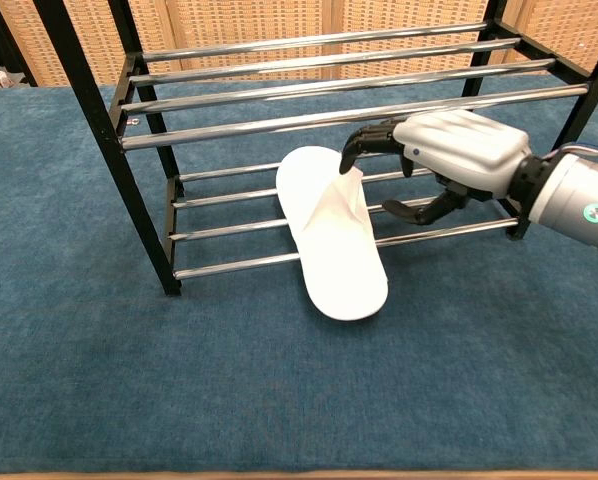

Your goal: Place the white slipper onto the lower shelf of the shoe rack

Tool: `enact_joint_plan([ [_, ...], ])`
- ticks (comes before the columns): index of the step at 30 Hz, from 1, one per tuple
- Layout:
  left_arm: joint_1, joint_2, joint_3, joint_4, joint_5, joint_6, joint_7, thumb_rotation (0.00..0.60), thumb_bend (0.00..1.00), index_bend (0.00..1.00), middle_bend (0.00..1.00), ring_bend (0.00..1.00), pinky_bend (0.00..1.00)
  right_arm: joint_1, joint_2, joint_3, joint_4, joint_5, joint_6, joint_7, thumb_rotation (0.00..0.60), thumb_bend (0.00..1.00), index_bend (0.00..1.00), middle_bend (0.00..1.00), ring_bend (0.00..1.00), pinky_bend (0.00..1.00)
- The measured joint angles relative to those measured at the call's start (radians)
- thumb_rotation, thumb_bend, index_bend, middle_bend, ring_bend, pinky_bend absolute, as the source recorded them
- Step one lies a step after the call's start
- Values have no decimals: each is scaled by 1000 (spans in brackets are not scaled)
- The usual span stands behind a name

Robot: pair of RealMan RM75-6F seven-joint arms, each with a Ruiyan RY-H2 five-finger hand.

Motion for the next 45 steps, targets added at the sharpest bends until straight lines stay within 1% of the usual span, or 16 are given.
enact_joint_plan([
  [14, 3, -1, 7, -14, 25, 7, 11, 600, 83, 0, 0, 0, 0, -88, 80, -76, -55, -73, 86, -21, 600, 470, 274, 221, 222, 443],
  [22, 4, 4, 11, -18, 38, 8, 0, 600, 83, 0, 0, 0, 0, -158, 155, -136, -68, -139, 184, -6, 600, 470, 287, 235, 225, 451],
  [27, 7, 9, 12, -20, 44, 13, -9, 600, 83, 0, 0, 0, 0, -200, 190, -161, -66, -152, 219, 0, 600, 470, 299, 250, 235, 452],
  [33, 10, 14, 17, -19, 58, 14, -18, 600, 82, 0, 0, 0, 0, -273, 245, -185, -32, -146, 262, 18, 600, 464, 301, 248, 235, 448],
  [34, 11, 15, 18, -18, 60, 15, -19, 600, 82, 0, 0, 0, 0, -286, 254, -186, -29, -142, 273, 22, 600, 454, 296, 244, 235, 443],
  [35, 13, 16, 19, -19, 63, 17, -21, 600, 83, 0, 0, 0, 0, -310, 271, -186, -30, -130, 287, 26, 600, 416, 274, 226, 230, 426],
  [37, 17, 19, 22, -20, 76, 24, -24, 600, 83, 0, 0, 0, 0, -354, 304, -185, -50, -98, 303, 28, 600, 290, 190, 144, 178, 370],
  [38, 19, 20, 24, -21, 81, 28, -24, 600, 83, 0, 0, 0, 0, -374, 321, -186, -67, -79, 307, 27, 600, 196, 118, 76, 124, 326],
  [39, 22, 22, 26, -22, 86, 32, -24, 600, 83, 0, 0, 0, 0, -395, 344, -186, -95, -56, 308, 25, 600, 124, 55, 26, 68, 282],
  [41, 26, 24, 28, -25, 92, 40, -23, 600, 83, 0, 0, 0, 0, -418, 379, -186, -147, -28, 303, 21, 600, 68, 5, 0, 13, 222],
  [45, 36, 26, 31, -31, 110, 60, -25, 600, 82, 0, 0, 0, 0, -470, 467, -180, -304, 47, 288, 12, 600, 59, 0, 0, 0, 145],
])
